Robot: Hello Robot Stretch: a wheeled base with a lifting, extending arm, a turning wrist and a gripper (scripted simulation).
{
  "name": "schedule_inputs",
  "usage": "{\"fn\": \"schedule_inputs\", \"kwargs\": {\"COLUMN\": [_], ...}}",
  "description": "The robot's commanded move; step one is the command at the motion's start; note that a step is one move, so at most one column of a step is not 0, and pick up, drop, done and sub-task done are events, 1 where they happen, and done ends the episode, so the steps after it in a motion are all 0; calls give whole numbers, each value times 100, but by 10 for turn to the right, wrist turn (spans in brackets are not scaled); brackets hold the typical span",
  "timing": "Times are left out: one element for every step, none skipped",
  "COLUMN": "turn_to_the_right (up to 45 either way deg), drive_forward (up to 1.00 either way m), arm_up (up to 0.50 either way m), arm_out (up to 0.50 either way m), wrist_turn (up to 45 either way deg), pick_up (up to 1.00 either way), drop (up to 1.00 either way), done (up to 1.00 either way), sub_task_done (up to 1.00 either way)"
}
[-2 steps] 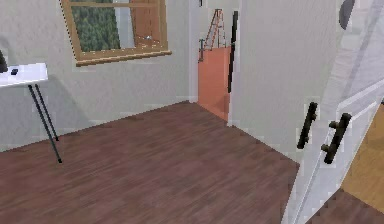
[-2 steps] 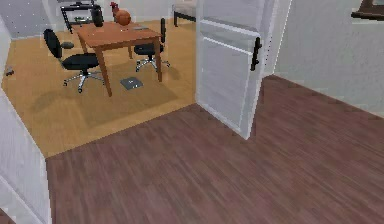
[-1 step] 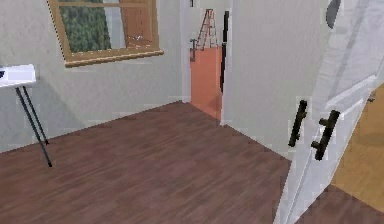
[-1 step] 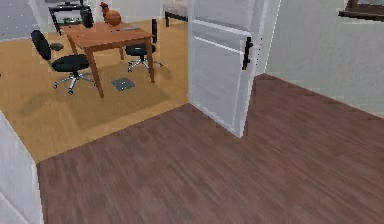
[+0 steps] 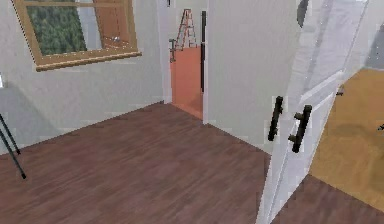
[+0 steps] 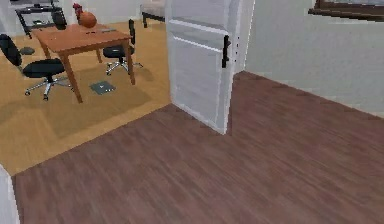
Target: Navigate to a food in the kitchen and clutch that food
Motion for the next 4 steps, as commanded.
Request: {"fn": "schedule_inputs", "kwargs": {"turn_to_the_right": [0, -210, 0, 120], "drive_forward": [20, 0, 45, 0], "arm_up": [0, 0, 0, 0], "arm_out": [0, 0, 0, 0], "wrist_turn": [0, 0, 0, 0], "pick_up": [0, 0, 0, 0], "drop": [0, 0, 0, 0], "done": [0, 0, 0, 0], "sub_task_done": [0, 0, 0, 0]}}
